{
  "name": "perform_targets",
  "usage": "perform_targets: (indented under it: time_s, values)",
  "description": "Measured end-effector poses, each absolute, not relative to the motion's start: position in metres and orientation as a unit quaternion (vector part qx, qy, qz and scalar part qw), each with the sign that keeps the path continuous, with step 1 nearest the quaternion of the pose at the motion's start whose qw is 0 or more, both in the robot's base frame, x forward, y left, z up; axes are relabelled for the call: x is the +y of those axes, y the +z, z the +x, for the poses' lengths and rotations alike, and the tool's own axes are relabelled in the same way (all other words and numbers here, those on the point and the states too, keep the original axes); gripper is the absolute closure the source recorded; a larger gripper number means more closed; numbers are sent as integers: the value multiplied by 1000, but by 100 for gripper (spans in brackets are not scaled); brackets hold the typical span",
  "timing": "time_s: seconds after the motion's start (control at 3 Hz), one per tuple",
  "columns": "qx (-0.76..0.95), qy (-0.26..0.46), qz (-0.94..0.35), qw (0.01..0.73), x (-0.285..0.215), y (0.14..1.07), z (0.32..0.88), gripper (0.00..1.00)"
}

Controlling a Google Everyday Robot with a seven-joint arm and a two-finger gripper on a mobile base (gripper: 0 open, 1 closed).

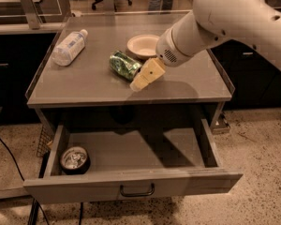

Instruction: Place green can into top drawer

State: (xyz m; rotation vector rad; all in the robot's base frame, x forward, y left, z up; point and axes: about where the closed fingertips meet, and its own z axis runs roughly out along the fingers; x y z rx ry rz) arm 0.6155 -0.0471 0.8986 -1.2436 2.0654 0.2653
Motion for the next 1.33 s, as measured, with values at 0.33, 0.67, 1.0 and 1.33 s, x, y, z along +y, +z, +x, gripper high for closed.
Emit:
perform_targets:
  time_s: [0.33, 0.67, 1.0, 1.33]
  values:
    - [798, 104, -469, 364, -35, 894, 624, 15]
    - [801, 100, -461, 368, -31, 888, 629, 17]
    - [807, 96, -451, 370, -29, 879, 635, 20]
    - [812, 95, -441, 369, -26, 868, 643, 21]
